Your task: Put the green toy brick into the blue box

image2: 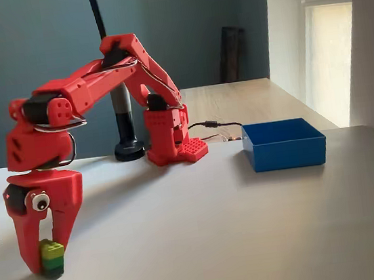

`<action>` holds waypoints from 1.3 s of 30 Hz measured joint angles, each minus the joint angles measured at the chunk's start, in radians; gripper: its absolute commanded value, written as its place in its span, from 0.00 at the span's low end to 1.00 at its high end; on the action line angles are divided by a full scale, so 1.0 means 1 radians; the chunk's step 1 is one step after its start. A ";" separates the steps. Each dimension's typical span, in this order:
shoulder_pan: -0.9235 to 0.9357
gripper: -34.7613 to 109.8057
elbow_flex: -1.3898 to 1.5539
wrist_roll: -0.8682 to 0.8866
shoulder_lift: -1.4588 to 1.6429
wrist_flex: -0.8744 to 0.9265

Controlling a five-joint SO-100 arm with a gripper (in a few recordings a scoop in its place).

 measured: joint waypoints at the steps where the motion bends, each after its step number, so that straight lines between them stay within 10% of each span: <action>1: -0.002 0.24 0.000 -0.003 0.000 0.000; 39: -0.367 0.24 0.788 -0.209 0.885 0.006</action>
